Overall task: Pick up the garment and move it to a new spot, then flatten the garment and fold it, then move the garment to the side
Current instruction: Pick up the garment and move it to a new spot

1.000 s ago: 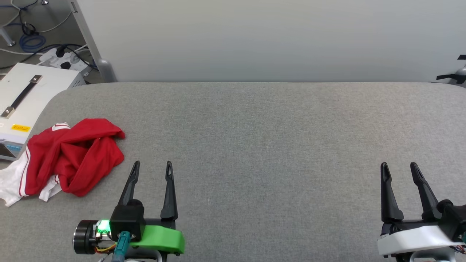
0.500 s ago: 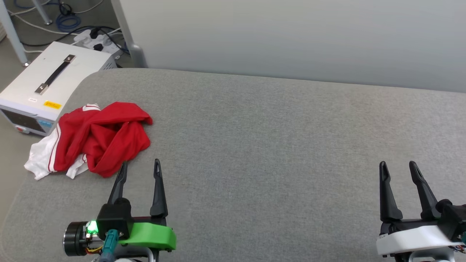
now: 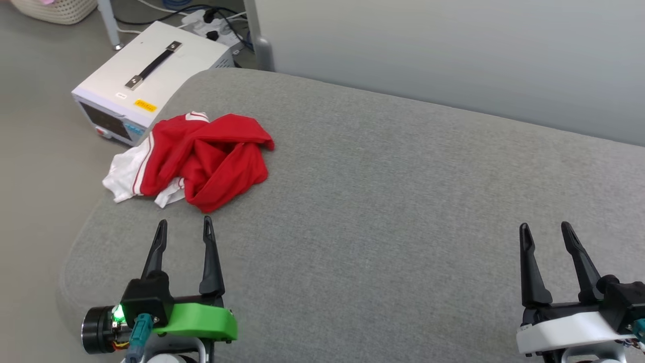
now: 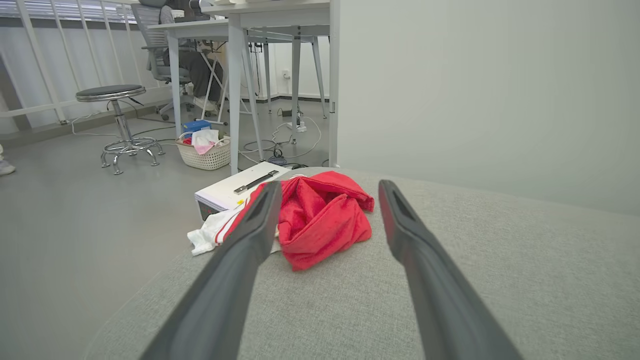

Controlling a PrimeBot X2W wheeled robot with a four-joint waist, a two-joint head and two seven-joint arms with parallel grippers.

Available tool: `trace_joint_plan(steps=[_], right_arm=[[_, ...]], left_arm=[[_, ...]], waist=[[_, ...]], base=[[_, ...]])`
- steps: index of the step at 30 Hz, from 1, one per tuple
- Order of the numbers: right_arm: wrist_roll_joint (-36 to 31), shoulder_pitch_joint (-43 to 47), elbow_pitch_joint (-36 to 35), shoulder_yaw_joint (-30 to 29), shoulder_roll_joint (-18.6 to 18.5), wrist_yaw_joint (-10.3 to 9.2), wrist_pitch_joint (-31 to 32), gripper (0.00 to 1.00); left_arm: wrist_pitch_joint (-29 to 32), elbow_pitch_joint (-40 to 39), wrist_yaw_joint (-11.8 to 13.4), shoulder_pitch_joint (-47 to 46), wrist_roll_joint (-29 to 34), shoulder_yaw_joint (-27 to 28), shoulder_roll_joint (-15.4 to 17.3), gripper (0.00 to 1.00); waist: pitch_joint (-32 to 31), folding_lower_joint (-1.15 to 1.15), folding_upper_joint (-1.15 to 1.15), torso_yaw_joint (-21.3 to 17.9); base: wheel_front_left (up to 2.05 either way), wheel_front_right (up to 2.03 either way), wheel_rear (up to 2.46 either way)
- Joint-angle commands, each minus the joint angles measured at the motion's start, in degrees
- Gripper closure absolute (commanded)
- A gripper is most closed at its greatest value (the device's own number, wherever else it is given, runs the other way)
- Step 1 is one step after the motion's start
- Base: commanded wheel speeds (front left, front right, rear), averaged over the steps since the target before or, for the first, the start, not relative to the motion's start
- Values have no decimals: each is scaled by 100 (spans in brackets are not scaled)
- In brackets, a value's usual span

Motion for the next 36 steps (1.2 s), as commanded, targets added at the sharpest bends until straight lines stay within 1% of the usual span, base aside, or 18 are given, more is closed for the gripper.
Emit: trace_joint_plan(steps=[1, 11, 17, 23, 29, 32, 35, 36], right_arm=[[-39, -53, -16, 20, -10, -3, -27, 0], [-129, -46, -30, 89, -10, -3, -27, 0], [-165, -53, -25, 160, -10, -3, -27, 0], [-197, -73, -16, 213, -10, -3, -27, 0], [-223, -90, -18, 235, -10, -3, -27, 0], [-266, -129, -37, 238, -10, -3, -27, 0], [-358, -211, -60, 273, -10, -3, -27, 0], [-476, -350, -119, 284, -10, -3, -27, 0]], left_arm=[[-33, 22, 44, -64, -41, 28, -22, 0], [-33, 85, 47, -28, -238, 107, -22, 0], [-33, 129, 45, 12, -340, 148, -22, 0], [-33, 181, 52, 33, -499, 238, -22, 0], [-33, 160, 30, -17, -622, 293, -22, 0], [-33, 144, -79, -171, -822, 375, -22, 0], [-33, 192, -331, -499, -897, 558, -22, 0], [-33, 265, -664, -993, -757, 838, -22, 0]], waist=[[89, 0, 0, 405], [116, 0, 0, 1104], [136, 0, 0, 1392], [150, 0, 0, 1493], [206, 0, 0, 1413], [291, 0, 0, 1340], [427, 0, 0, 1210], [620, 0, 0, 1028]], base=[[0, 0, 0], [0, 0, 0], [0, 0, 0], [0, 0, 0], [0, 0, 0], [0, 0, 0], [0, 0, 0], [0, 0, 0]])
